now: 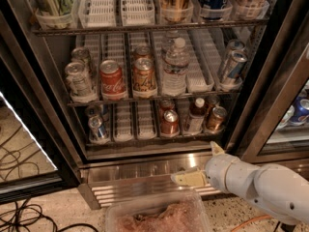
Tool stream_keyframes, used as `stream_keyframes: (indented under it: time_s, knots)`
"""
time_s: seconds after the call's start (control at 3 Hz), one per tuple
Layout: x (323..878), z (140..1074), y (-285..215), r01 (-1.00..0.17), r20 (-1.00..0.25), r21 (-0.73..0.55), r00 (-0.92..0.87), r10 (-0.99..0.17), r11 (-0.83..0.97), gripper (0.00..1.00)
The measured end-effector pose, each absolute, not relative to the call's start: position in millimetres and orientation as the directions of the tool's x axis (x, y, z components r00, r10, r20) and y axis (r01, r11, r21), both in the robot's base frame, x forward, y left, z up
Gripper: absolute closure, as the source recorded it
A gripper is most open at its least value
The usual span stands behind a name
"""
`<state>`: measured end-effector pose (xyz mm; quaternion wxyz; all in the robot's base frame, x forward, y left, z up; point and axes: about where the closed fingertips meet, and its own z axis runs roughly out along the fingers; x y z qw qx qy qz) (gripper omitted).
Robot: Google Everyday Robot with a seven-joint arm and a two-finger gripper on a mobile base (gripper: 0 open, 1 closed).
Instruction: Pick blue plastic bottle from bottom shelf of fridge
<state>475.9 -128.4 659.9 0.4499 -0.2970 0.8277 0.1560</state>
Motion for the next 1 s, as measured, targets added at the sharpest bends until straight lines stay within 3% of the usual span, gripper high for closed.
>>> stream_keyframes:
  time_s: [1.0]
  knots:
    - [512, 622, -81, -0.55, -0.931, 0.072, -0.337, -0.142, 0.832, 0.0]
